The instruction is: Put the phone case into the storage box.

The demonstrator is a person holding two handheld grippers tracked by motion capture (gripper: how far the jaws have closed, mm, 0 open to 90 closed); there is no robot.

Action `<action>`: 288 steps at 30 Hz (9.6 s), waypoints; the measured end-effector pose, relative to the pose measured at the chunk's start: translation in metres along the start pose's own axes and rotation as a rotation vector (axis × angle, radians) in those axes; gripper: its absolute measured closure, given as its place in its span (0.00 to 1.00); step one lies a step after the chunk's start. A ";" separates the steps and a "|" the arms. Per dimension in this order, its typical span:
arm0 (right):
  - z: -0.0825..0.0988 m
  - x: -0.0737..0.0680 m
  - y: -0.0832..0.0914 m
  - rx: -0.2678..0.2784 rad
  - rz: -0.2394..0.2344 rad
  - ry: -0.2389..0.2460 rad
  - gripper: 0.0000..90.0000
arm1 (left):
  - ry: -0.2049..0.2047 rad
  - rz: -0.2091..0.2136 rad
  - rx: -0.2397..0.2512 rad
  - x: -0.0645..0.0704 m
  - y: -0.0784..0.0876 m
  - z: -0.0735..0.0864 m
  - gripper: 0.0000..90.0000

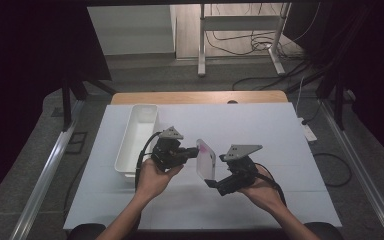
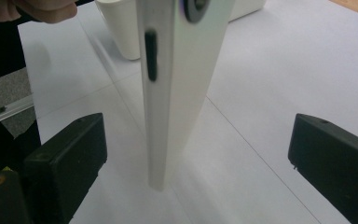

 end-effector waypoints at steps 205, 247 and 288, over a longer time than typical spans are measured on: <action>0.111 0.077 0.119 -0.099 0.320 -0.252 0.00 | 0.383 -0.568 0.112 -0.240 0.085 -0.007 0.98; 0.111 0.077 0.118 -0.107 0.305 -0.251 0.00 | 0.335 -0.480 0.116 -0.236 0.081 -0.011 0.44; 0.111 0.075 0.116 -0.122 0.303 -0.236 0.00 | 0.174 -0.309 0.032 -0.180 0.087 -0.003 0.05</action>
Point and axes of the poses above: each handheld gripper's, and its own axes: y roughly backward along the jaws, z roughly out of its underside, x roughly to its right, the point moved 4 cm from there along -y, roughly forward along the jaws, and after that the axes turned 9 degrees about z, right-handed, at the moved point
